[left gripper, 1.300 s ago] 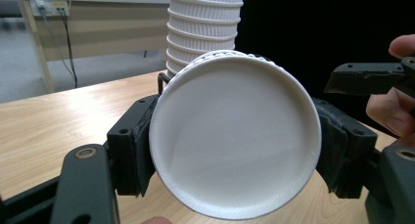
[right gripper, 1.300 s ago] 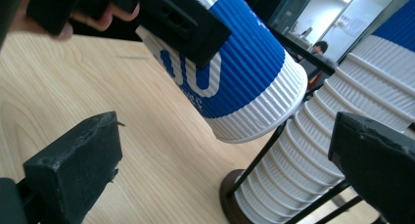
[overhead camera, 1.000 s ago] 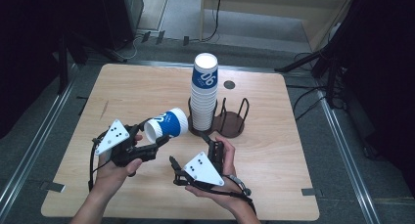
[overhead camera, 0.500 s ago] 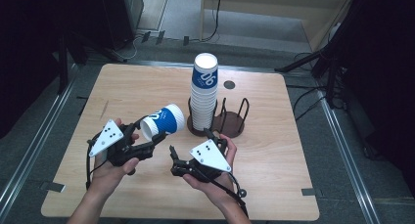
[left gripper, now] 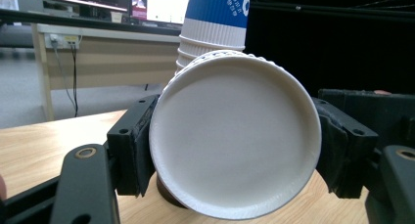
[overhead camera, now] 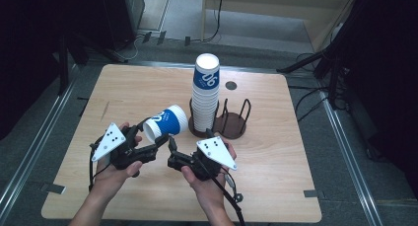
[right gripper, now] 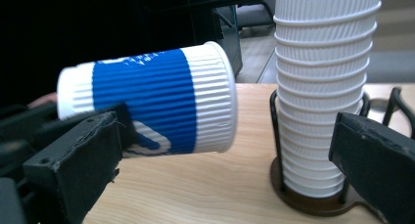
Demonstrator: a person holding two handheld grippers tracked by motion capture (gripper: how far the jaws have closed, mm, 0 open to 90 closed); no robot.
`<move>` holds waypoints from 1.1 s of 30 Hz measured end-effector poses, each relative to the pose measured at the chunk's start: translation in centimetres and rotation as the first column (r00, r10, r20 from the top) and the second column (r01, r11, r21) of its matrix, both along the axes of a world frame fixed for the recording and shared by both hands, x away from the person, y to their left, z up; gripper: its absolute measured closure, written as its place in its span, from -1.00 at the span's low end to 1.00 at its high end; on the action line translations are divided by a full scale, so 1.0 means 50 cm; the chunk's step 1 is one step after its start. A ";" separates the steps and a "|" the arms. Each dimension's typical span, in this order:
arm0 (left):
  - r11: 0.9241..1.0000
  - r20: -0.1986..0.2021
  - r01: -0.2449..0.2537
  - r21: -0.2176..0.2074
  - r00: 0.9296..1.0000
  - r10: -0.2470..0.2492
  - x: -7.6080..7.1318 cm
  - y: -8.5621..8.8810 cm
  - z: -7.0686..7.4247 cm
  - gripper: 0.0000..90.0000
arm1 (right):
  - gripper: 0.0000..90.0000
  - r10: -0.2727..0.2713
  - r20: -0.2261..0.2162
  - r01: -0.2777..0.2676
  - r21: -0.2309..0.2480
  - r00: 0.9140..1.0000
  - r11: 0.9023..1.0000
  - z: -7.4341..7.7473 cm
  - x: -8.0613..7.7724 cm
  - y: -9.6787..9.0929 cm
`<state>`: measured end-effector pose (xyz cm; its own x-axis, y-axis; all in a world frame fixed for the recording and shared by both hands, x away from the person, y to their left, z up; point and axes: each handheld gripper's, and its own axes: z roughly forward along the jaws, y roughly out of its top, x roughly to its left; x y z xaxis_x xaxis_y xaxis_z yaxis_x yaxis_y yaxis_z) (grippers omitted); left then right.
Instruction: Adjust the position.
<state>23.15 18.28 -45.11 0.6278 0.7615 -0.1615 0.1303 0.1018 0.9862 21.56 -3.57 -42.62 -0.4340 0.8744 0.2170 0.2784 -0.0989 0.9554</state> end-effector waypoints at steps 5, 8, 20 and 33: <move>1.000 0.012 -0.001 -0.006 1.000 0.001 -0.001 -0.006 -0.006 -0.37 | -1.00 -0.031 -0.068 0.039 0.115 0.997 0.993 0.001 -0.002 0.003; 1.000 0.014 -0.001 -0.009 1.000 0.002 -0.002 -0.010 -0.009 -0.37 | -1.00 -0.045 -0.097 0.061 0.165 0.994 0.984 0.003 -0.001 0.003; 1.000 0.035 0.000 -0.010 0.999 0.000 -0.006 -0.029 -0.021 -0.37 | -1.00 -0.055 -0.251 0.154 0.393 0.966 0.906 -0.012 0.009 -0.001; 1.000 0.050 0.012 -0.004 0.999 -0.012 -0.007 -0.042 -0.030 -0.37 | -1.00 0.037 -0.411 0.234 0.590 0.911 0.773 -0.021 0.025 -0.014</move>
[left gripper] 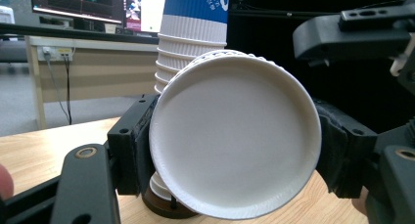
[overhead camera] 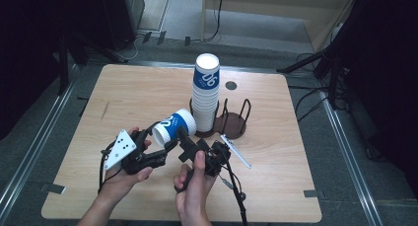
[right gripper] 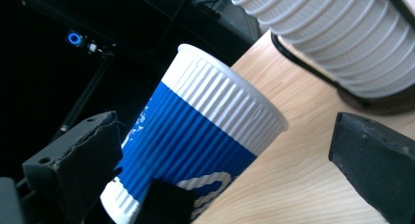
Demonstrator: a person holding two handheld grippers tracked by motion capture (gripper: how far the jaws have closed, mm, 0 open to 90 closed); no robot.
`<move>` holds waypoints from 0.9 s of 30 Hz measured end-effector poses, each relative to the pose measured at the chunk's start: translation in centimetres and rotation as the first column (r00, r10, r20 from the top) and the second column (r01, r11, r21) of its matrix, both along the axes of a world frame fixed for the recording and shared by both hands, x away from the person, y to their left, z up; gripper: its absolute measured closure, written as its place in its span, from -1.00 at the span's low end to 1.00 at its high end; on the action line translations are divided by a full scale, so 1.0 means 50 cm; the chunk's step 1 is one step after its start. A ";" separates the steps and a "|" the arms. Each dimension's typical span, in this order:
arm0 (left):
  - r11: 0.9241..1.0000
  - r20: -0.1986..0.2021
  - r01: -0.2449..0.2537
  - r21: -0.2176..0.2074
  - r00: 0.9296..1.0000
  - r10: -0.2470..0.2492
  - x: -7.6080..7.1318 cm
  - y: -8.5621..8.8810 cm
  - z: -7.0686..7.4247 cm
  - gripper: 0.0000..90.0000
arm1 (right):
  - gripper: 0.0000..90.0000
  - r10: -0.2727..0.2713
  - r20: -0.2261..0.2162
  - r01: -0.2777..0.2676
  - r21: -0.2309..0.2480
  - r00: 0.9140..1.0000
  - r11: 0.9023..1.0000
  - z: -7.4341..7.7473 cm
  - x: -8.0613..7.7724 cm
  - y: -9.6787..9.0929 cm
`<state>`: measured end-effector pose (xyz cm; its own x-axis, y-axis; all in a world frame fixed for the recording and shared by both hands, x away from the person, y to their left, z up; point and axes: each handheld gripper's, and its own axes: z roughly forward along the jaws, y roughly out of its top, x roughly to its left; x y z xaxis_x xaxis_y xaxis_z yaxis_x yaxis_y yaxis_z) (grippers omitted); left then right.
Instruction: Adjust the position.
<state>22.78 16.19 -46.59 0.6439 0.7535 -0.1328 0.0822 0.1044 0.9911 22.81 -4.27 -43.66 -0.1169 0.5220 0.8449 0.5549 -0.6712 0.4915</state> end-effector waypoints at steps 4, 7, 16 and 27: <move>1.000 0.006 0.005 -0.002 1.000 -0.005 -0.001 -0.003 -0.002 -0.37 | -1.00 0.019 -0.053 -0.015 0.081 0.998 0.997 -0.004 0.008 0.000; 1.000 0.009 0.010 -0.003 1.000 -0.009 -0.001 -0.004 -0.002 -0.37 | -1.00 0.032 -0.094 -0.020 0.127 0.995 0.992 -0.008 0.015 -0.001; 1.000 0.024 0.021 -0.001 0.999 -0.021 -0.003 -0.009 -0.004 -0.37 | -1.00 0.083 -0.116 -0.058 0.203 0.990 0.977 -0.006 0.036 0.005; 0.999 0.043 0.047 -0.005 0.998 -0.047 -0.009 -0.014 -0.002 -0.37 | -1.00 0.146 -0.145 -0.106 0.252 0.979 0.962 -0.011 0.063 0.009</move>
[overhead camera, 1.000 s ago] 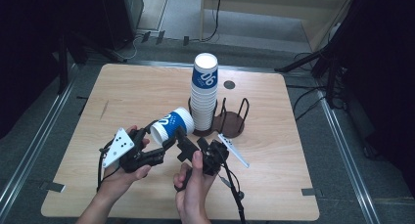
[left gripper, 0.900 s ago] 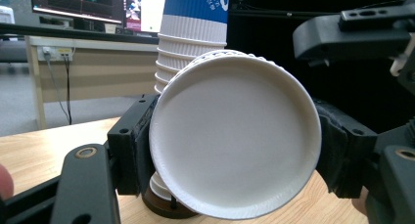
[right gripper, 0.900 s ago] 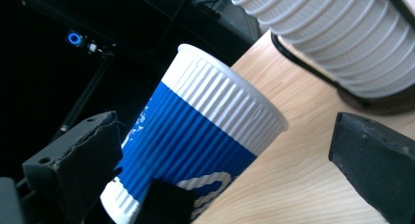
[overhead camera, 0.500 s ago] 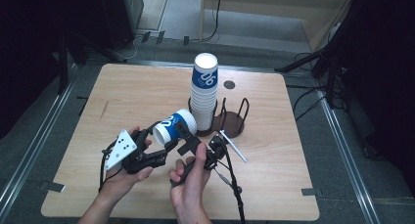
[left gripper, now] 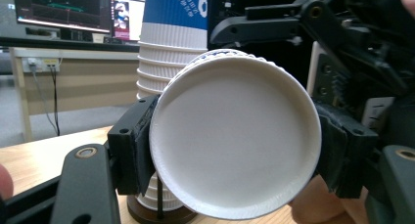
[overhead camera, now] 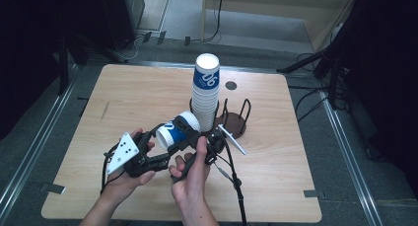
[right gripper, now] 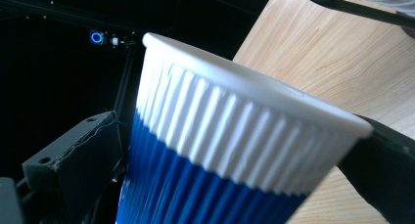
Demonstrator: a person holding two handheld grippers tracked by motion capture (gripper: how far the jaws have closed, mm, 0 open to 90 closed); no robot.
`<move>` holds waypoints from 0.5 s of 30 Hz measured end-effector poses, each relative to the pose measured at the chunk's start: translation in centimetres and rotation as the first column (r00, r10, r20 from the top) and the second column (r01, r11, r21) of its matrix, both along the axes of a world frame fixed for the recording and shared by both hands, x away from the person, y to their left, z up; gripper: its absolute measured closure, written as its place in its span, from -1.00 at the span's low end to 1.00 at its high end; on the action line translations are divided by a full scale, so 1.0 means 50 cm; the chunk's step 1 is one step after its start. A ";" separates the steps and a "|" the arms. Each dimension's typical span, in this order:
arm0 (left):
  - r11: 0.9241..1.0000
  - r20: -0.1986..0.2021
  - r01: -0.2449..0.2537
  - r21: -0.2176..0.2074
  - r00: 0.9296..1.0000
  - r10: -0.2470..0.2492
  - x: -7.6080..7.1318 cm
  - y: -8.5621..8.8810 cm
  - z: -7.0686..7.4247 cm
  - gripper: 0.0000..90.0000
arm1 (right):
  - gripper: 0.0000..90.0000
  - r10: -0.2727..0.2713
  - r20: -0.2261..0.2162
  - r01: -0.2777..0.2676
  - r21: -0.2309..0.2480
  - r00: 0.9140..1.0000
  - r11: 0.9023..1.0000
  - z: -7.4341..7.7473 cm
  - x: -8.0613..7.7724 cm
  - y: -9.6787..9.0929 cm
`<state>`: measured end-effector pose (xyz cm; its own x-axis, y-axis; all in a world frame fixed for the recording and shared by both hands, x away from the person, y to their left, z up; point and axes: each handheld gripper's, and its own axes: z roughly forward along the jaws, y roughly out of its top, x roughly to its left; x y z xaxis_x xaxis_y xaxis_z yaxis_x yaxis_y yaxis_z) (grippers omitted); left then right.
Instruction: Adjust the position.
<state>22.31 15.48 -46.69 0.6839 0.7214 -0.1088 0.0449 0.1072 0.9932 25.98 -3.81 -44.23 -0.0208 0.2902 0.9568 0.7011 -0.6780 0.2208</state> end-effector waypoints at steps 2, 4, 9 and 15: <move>1.000 0.000 0.004 0.000 1.000 -0.004 0.000 -0.001 0.000 -0.37 | -1.00 0.005 0.001 -0.005 0.006 1.000 1.000 -0.002 0.003 -0.001; 1.000 -0.003 0.007 0.000 1.000 -0.007 0.000 -0.001 0.000 -0.37 | -1.00 0.012 -0.004 -0.012 0.016 1.000 1.000 -0.003 0.006 -0.003; 1.000 -0.009 0.014 0.002 1.000 -0.014 0.001 0.002 -0.001 -0.37 | -1.00 0.031 -0.011 -0.030 0.058 0.999 0.998 -0.009 0.011 -0.003; 1.000 -0.009 0.020 0.004 1.000 -0.020 0.001 0.004 -0.001 -0.37 | -0.76 0.035 -0.025 -0.032 0.105 0.999 0.994 -0.018 0.013 -0.009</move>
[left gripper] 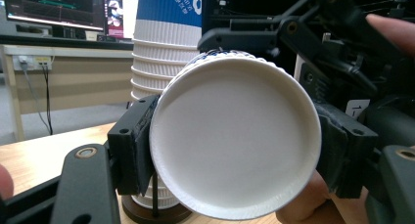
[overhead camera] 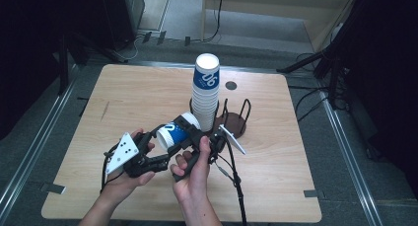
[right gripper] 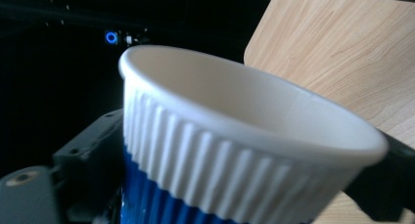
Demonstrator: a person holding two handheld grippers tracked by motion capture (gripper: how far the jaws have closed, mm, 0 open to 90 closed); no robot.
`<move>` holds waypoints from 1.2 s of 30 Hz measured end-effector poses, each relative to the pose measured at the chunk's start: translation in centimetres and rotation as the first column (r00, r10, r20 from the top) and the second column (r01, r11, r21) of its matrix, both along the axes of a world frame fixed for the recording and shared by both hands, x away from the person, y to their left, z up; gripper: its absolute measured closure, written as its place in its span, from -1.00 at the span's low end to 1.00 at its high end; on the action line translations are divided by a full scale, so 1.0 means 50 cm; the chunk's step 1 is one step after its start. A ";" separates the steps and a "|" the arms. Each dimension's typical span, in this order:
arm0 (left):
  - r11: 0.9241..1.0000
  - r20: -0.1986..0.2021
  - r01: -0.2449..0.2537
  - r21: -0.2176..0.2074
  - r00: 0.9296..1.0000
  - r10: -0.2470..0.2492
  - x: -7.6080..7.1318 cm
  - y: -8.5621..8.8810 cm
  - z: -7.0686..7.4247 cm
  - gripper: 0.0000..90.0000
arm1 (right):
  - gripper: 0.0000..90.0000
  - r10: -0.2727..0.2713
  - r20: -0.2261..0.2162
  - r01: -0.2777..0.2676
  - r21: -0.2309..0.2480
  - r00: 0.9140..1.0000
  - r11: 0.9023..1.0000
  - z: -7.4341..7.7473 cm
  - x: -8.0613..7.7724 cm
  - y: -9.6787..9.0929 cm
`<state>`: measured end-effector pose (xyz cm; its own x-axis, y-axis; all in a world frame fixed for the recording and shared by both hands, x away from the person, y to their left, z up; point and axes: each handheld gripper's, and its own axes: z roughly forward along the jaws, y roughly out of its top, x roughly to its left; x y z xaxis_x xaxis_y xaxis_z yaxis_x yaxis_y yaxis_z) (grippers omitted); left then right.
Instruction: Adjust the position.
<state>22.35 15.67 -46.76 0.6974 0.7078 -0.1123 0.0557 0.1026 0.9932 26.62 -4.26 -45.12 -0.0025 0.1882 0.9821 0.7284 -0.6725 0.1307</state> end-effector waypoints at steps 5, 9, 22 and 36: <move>1.000 0.008 0.005 0.001 1.000 -0.005 0.001 0.000 -0.004 -0.37 | -0.66 -0.003 0.002 0.003 0.036 1.000 0.999 -0.003 -0.003 -0.002; 1.000 0.011 0.011 -0.008 1.000 -0.010 0.002 0.001 -0.007 -0.38 | -0.59 0.000 0.006 0.000 0.040 1.000 0.999 -0.001 -0.005 -0.002; 0.999 -0.009 0.019 -0.025 1.000 -0.019 -0.005 0.010 -0.002 -0.70 | -0.54 -0.019 0.087 0.020 -0.015 0.996 1.000 0.011 -0.011 -0.014; 0.999 -0.081 0.004 -0.042 0.997 -0.007 -0.007 0.021 0.000 -1.00 | -0.54 -0.053 0.172 0.074 -0.114 0.984 0.991 0.026 -0.016 -0.024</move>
<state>21.99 16.73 -46.75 0.6888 0.6973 -0.1982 0.1366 0.1436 0.9802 25.81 -5.45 -43.84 -0.1504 0.3088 0.9392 0.6455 -0.6888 0.3298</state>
